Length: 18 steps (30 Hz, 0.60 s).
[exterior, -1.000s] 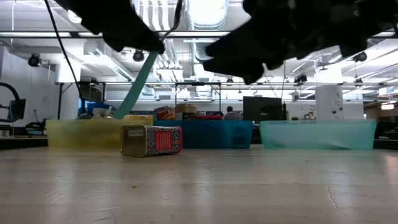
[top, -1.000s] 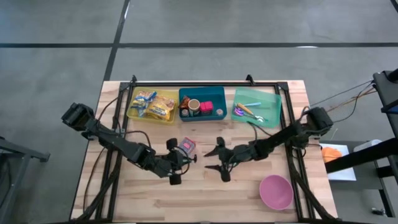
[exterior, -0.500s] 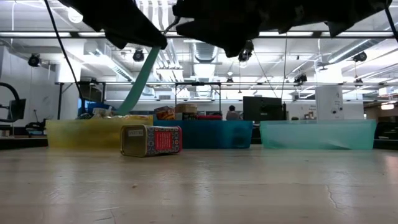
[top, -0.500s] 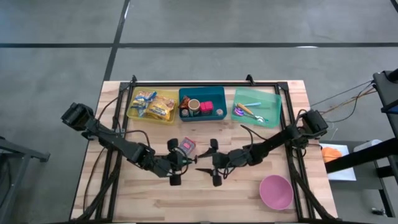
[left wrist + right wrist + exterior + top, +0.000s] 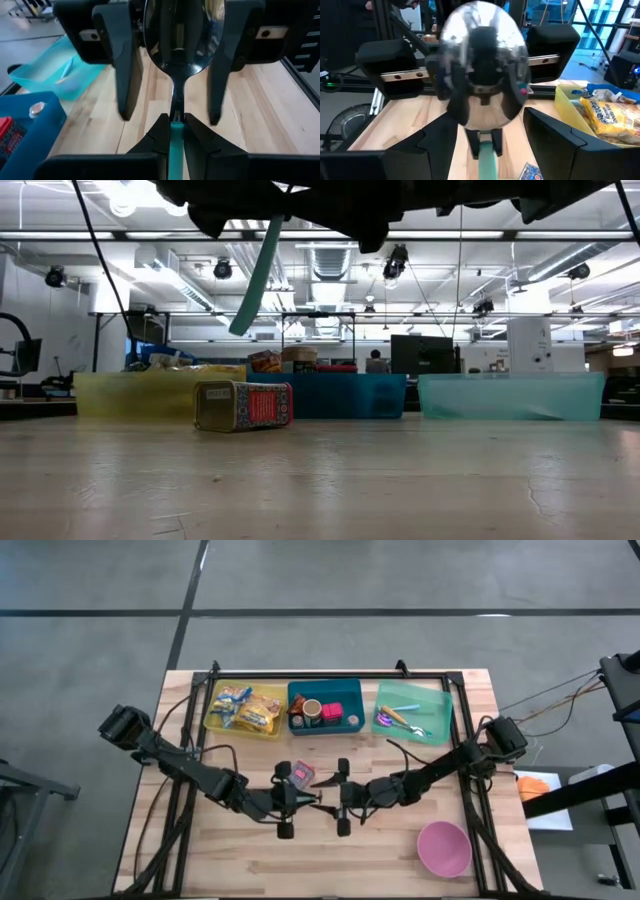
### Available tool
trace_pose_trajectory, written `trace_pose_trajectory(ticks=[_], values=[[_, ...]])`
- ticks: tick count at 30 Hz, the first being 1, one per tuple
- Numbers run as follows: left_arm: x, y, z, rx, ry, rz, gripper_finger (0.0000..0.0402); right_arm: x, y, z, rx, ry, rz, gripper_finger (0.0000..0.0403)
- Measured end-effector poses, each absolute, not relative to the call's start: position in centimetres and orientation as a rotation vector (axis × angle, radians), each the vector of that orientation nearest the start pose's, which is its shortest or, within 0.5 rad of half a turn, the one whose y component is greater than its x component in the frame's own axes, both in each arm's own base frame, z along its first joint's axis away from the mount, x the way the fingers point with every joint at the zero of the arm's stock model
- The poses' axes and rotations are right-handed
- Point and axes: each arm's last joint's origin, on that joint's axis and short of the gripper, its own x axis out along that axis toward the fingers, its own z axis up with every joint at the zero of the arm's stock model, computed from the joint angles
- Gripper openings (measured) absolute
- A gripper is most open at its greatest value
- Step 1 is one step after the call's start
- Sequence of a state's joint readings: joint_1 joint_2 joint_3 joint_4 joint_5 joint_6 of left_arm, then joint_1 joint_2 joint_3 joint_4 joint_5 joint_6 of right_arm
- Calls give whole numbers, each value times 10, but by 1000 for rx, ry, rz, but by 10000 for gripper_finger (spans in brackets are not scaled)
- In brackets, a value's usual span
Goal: Pick & Place Food Item
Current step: Put the light green spoon into the green bin
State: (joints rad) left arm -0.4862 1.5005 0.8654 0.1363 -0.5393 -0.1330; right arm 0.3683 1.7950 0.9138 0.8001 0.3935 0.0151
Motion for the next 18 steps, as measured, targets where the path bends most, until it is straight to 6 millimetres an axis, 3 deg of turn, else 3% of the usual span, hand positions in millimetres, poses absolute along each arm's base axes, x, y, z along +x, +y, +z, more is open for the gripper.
trace_pose_trajectory(ticks=[12, 18], values=[[288, -135, 230, 133, 392, 59, 29, 354, 124, 202, -32, 77, -43, 216], [288, -135, 230, 135, 390, 60, 29, 353, 126, 202, -46, 77, -35, 141]])
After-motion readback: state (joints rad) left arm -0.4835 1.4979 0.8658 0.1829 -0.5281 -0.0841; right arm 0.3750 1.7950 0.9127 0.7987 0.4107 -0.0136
